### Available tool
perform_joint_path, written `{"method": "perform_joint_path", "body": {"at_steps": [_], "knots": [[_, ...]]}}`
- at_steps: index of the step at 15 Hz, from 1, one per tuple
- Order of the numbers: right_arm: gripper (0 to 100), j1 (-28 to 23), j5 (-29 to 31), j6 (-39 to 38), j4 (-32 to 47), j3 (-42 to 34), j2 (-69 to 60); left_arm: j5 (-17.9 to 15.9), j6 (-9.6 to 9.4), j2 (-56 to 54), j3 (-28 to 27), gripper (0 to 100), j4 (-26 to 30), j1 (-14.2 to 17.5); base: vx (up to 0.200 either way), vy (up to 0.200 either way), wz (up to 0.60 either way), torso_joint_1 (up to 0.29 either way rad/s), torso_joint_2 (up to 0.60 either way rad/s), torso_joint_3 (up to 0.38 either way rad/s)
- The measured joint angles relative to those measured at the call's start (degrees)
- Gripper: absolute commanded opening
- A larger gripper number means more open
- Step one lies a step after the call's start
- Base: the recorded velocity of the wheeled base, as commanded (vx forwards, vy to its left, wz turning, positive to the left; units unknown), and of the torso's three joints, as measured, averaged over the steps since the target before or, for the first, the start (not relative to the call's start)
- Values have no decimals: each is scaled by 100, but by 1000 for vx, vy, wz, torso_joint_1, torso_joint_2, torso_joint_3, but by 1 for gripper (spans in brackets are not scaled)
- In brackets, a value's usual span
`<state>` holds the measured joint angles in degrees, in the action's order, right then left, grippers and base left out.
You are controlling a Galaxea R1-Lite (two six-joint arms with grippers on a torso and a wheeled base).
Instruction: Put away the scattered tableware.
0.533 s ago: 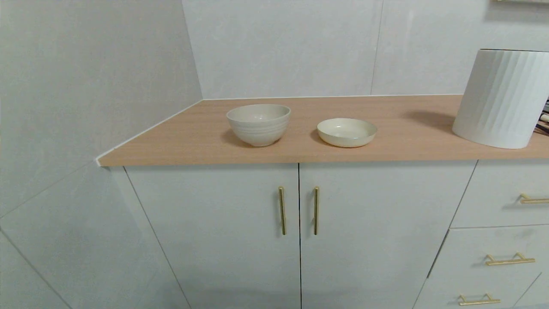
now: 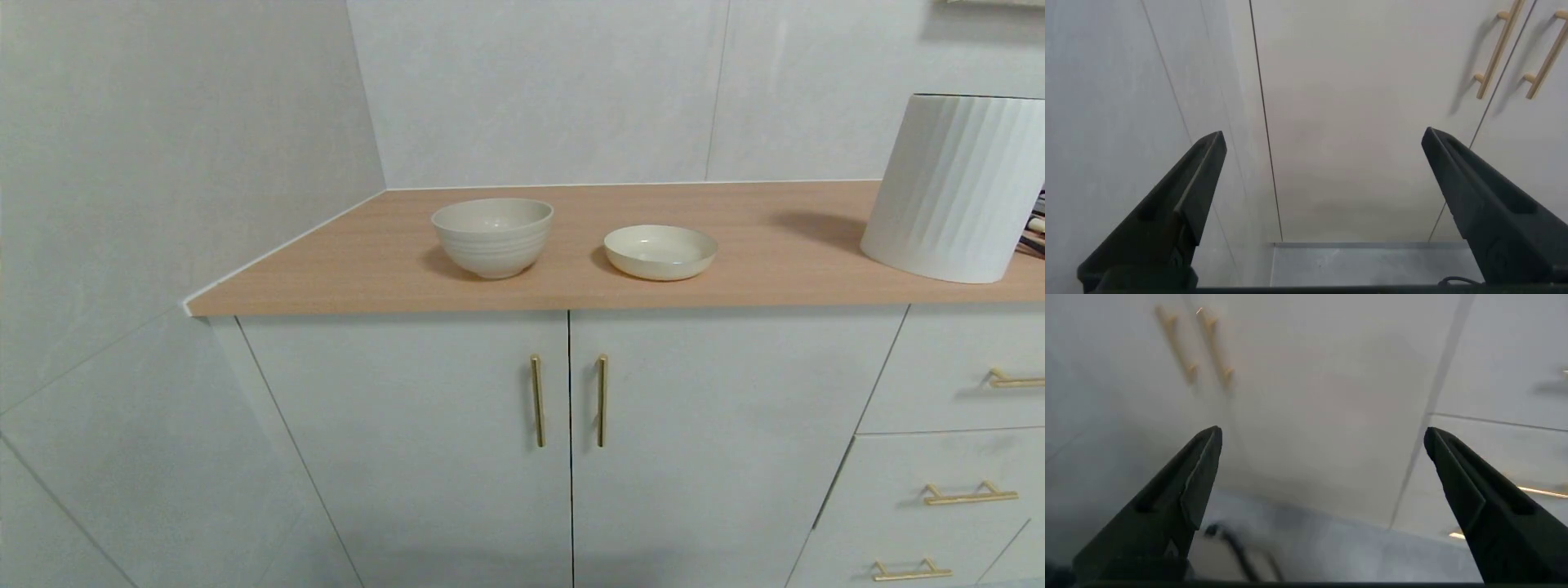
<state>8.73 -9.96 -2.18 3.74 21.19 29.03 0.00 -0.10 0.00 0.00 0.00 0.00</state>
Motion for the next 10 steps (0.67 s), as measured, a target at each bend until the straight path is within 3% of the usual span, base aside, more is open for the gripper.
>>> {"method": "perform_joint_path", "body": {"at_steps": [7,10], "knots": [[100,1560,-410,-250,-1557,1506,3839,0,2,0,-5,100,0,0,0,0,0,0,0,0],[100,2178,-798,-964,-1849,2283,5049,0,0,0,-2,100,0,0,0,0,0,0,0,0]]}}
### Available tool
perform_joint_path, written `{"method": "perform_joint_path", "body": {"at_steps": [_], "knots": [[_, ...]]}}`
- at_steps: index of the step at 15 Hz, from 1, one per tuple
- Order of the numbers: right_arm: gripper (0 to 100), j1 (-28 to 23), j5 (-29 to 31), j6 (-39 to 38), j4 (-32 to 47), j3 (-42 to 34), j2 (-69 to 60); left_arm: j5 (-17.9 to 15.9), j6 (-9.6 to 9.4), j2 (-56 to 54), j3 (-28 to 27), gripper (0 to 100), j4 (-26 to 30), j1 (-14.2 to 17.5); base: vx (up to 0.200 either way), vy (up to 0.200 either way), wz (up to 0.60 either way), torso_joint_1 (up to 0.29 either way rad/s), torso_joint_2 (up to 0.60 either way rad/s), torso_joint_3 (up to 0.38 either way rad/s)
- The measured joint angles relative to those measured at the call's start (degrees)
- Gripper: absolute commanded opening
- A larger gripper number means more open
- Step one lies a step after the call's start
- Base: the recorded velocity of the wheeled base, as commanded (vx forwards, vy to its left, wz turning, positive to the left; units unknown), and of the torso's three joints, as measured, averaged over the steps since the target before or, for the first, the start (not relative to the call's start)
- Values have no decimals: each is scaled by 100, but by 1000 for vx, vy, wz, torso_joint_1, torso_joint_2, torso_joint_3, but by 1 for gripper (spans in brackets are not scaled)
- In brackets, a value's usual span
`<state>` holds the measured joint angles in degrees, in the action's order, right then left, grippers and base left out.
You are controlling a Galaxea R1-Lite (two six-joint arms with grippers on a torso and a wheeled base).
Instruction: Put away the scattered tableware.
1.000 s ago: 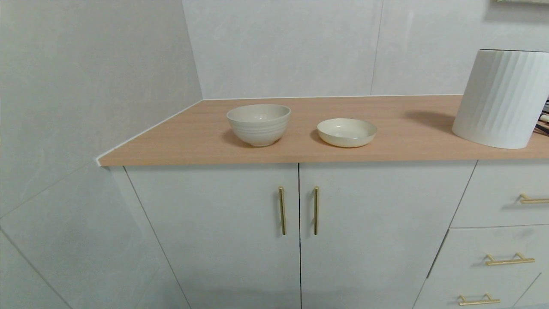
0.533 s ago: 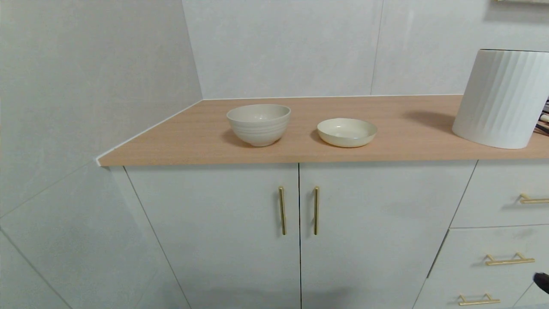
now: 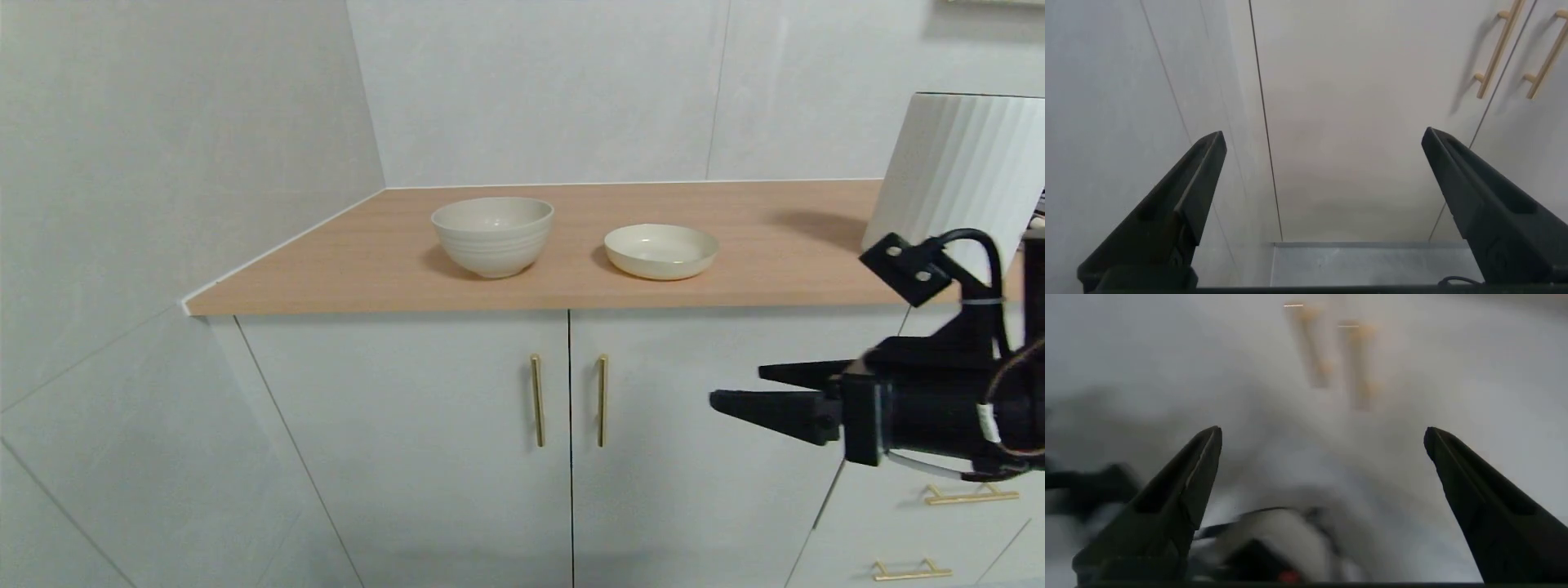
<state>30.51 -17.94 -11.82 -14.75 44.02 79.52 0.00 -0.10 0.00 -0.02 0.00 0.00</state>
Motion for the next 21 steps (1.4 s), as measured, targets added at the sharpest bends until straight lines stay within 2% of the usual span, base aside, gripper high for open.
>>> {"method": "perform_joint_path", "body": {"at_steps": [4,7,10,15,18,21], "knots": [[100,377,-261,-385,-286,573,1130,0,2,0,2,100,0,0,0,0,0,0,0,0],[100,495,-162,-391,-1330,641,1970,0,0,0,2,100,0,0,0,0,0,0,0,0],[100,536,207,-391,-2247,597,2726,0,2,0,2,100,0,0,0,0,0,0,0,0],[100,545,394,-401,-2609,608,3316,0,0,0,2,100,0,0,0,0,0,0,0,0],[100,540,528,-457,-3299,614,3646,0,0,0,0,100,2,0,0,0,0,0,0,0],[100,536,574,-490,-3561,664,3922,0,0,0,0,100,2,0,0,0,0,0,0,0]]}}
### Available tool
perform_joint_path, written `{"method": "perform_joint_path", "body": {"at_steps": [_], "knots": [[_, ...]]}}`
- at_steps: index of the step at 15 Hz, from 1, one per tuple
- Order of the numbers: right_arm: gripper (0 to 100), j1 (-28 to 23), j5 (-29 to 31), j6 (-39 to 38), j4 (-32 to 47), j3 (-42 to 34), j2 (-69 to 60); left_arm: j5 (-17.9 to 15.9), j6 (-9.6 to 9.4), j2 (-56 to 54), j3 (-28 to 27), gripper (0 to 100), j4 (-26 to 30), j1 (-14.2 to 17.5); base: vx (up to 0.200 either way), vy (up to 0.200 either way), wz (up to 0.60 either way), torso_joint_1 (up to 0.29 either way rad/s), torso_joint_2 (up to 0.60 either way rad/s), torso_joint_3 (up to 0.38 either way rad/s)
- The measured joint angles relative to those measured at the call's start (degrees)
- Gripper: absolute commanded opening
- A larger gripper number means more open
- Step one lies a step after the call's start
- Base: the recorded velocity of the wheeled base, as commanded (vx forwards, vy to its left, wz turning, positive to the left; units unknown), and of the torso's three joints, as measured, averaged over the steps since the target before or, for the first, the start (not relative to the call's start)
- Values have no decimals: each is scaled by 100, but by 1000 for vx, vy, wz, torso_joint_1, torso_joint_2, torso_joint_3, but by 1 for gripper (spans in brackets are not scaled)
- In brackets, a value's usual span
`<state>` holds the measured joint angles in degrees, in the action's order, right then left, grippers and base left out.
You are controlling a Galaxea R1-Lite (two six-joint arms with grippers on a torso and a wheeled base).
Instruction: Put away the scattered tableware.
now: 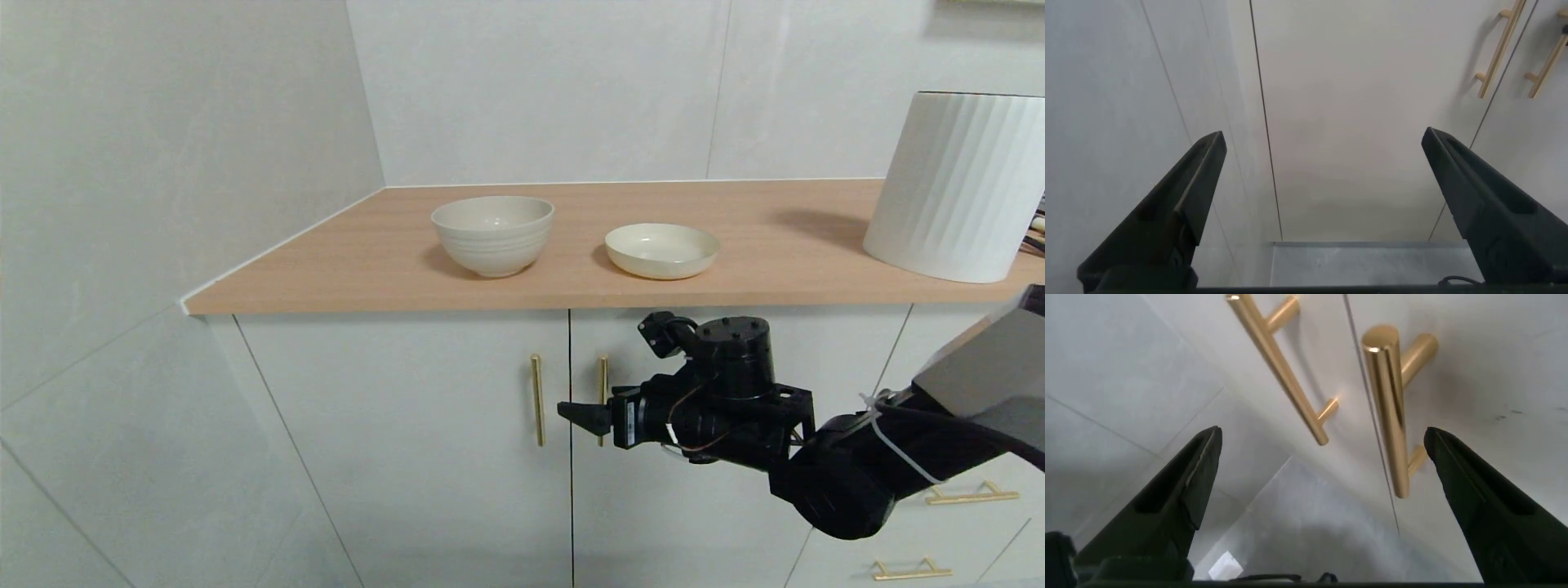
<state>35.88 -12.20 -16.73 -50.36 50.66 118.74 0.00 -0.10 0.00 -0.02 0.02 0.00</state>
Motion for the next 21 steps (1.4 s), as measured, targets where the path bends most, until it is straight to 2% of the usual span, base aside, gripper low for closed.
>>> {"method": "perform_joint_path", "body": {"at_steps": [5,9,13,18,21], "knots": [[100,6,52,-240,-633,127,362,0,0,0,2,100,-2,0,0,0,0,0,0,0],[100,87,16,-638,-684,145,474,0,0,0,2,100,-2,0,0,0,0,0,0,0],[100,221,-5,-689,-758,115,497,0,0,0,2,100,-2,0,0,0,0,0,0,0],[100,246,-631,-686,-794,-273,307,0,0,0,2,100,-2,0,0,0,0,0,0,0],[100,257,-1097,-673,-794,-756,1,0,0,0,0,100,0,0,0,0,0,0,0,0]]}}
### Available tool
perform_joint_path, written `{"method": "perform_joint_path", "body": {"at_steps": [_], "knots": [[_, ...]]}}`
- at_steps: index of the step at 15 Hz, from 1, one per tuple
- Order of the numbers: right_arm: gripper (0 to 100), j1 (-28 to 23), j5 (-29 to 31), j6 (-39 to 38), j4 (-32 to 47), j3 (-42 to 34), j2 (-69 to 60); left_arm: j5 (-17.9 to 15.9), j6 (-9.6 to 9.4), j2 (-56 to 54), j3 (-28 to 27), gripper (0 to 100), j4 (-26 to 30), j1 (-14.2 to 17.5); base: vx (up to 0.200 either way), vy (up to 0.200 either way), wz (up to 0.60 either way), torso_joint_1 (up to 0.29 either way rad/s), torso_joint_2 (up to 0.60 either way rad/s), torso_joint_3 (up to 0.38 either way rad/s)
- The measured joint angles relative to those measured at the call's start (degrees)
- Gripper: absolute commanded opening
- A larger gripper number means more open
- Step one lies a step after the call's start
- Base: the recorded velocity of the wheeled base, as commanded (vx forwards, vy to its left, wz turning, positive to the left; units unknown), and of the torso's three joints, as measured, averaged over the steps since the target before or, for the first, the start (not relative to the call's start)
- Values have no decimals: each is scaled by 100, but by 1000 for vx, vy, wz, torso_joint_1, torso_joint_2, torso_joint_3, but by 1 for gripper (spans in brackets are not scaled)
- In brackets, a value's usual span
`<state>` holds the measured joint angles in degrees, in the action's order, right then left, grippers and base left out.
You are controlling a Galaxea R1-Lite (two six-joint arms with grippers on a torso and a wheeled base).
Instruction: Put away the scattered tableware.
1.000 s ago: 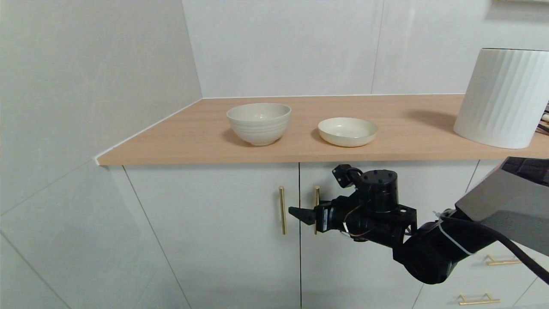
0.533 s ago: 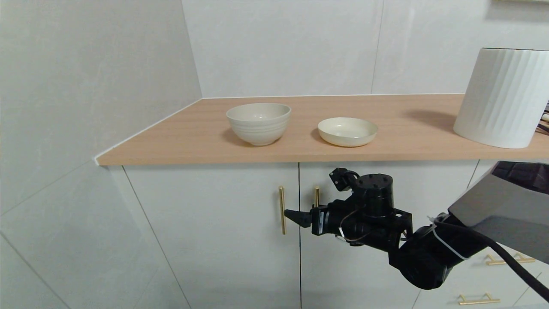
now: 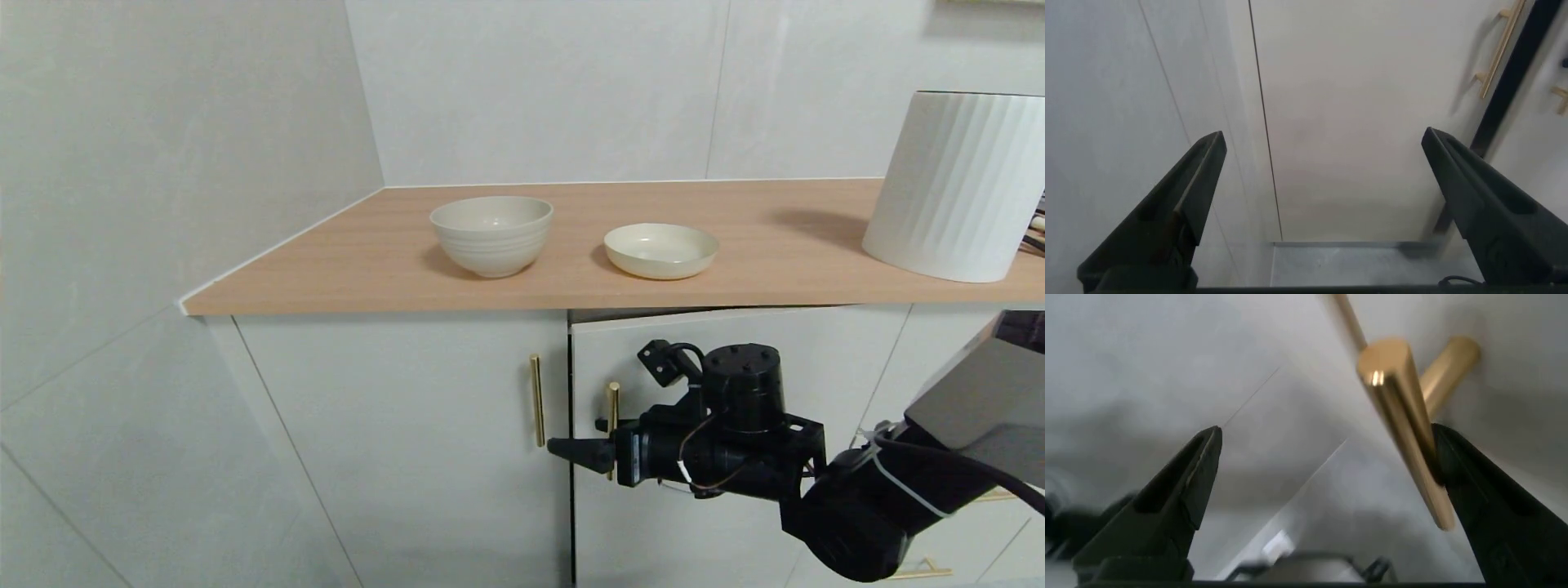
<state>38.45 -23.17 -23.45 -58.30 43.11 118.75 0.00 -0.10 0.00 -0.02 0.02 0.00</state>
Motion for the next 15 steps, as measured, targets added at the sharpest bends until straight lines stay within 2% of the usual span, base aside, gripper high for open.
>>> {"method": "perform_joint_path", "body": {"at_steps": [3,6,15], "knots": [[100,16,-145,26,-71,-419,-282,0,0,0,0,100,-2,0,0,0,0,0,0,0],[100,68,-167,28,-542,-802,-408,0,-20,0,2,100,2,0,0,0,0,0,0,0],[100,261,-112,41,-619,-962,-461,2,0,0,0,100,-5,0,0,0,0,0,0,0]]}}
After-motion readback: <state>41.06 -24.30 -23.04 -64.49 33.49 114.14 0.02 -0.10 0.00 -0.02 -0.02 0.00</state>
